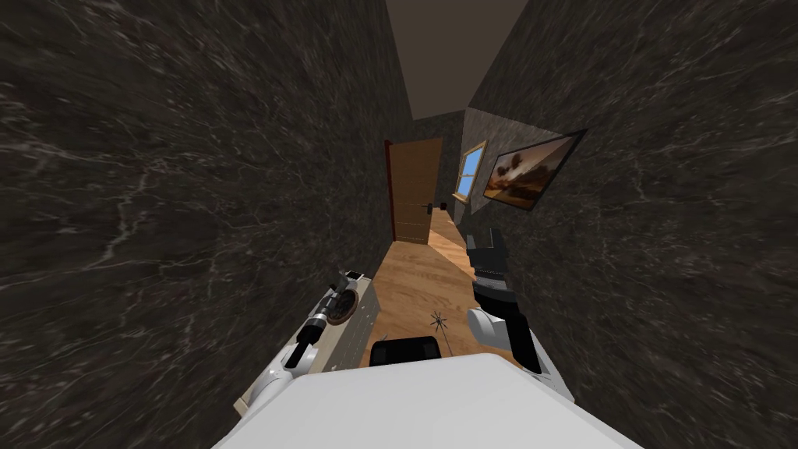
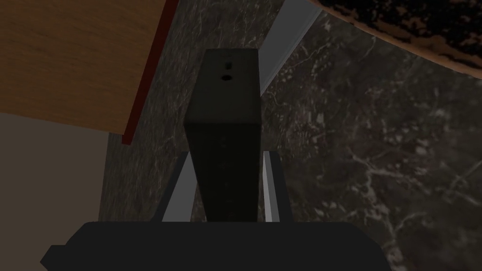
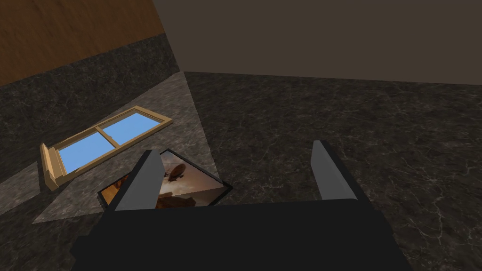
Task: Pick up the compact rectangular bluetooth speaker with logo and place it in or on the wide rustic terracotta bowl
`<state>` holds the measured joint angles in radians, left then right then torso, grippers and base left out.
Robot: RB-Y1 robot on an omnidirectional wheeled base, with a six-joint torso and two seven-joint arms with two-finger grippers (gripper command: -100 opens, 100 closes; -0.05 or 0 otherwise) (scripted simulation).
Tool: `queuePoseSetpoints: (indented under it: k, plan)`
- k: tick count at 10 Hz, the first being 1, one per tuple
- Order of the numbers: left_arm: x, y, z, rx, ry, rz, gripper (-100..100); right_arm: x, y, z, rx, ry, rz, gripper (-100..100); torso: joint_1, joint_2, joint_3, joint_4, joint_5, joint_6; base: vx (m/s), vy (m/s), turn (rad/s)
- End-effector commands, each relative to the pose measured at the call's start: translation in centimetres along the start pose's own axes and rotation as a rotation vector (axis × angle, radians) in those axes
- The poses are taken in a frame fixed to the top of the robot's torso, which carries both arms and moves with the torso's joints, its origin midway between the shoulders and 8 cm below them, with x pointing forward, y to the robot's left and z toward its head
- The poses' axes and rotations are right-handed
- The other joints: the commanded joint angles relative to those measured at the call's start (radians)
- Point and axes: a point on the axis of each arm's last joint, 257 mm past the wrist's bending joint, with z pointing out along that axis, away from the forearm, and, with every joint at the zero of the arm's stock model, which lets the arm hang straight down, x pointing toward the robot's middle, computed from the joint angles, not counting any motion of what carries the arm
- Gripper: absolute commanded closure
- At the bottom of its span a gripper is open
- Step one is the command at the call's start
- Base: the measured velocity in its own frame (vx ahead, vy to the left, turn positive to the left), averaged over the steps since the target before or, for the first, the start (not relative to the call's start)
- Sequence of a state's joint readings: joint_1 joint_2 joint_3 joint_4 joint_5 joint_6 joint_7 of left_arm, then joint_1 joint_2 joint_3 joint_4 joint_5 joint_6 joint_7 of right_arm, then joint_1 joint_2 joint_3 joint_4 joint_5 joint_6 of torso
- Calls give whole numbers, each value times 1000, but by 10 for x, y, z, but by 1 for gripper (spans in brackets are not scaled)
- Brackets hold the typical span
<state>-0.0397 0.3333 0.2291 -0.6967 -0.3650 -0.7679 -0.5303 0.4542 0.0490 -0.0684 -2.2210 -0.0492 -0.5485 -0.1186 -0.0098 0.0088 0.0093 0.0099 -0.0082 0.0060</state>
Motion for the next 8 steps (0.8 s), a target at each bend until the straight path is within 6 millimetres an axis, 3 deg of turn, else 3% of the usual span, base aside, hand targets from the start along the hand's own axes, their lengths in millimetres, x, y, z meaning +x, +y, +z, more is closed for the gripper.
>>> queuePoseSetpoints:
  k: [1,8]
  plan:
    - [6,-9,-3,38,6,26,100,0,0,0,0,0,0,0,0,0,0,0,0,0,-17,40,-52]
    - [19,-44,-25,199,1,102,100,0,0,0,0,0,0,0,2,3,2,1,0,0,-31,59,-47]
